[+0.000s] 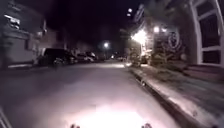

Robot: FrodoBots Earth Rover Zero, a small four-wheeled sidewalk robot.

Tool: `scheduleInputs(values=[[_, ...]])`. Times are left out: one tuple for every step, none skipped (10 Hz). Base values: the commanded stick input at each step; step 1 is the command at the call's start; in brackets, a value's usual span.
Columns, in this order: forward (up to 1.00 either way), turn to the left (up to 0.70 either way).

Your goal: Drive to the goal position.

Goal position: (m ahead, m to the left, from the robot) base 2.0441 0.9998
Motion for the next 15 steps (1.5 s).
scheduleInputs(values=[[0.70,0.00],[0.70,0.00],[0.70,0.00],[0.70,0.00],[0.70,0.00],[0.70,0.00],[0.70,0.00],[0.70,0.00],[0.70,0.00],[0.70,0.00],[0.70,0.00],[0.70,0.00],[0.70,0.00],[0.70,0.00],[0.70,0.00]])
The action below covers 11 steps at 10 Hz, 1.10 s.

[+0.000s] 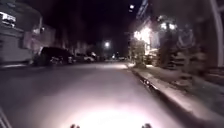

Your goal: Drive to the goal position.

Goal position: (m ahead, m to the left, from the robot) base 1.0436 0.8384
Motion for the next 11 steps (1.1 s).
scheduleInputs(values=[[0.70,0.00],[0.70,0.00],[0.70,0.00],[0.70,0.00],[0.70,0.00],[0.70,0.00],[0.70,0.00],[0.70,0.00],[0.70,0.00],[0.70,0.00],[0.70,0.00]])
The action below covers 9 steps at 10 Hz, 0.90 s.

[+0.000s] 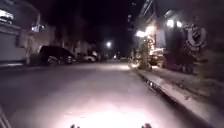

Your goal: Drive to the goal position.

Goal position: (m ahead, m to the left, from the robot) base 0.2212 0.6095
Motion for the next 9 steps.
scheduleInputs(values=[[0.70,0.00],[0.70,0.00],[0.70,0.00],[0.70,0.00],[0.70,0.00],[0.70,0.00],[0.70,0.00],[0.70,-0.06],[0.70,-0.18]])
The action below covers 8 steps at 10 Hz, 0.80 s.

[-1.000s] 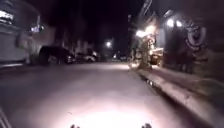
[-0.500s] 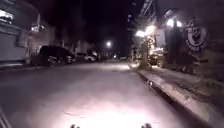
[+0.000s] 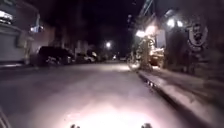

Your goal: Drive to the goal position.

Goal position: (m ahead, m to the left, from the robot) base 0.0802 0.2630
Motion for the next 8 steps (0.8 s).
scheduleInputs(values=[[0.70,-0.30],[0.70,-0.24],[0.70,-0.03],[0.70,0.00],[0.70,0.00],[0.70,0.00],[0.70,0.00],[0.70,0.00]])
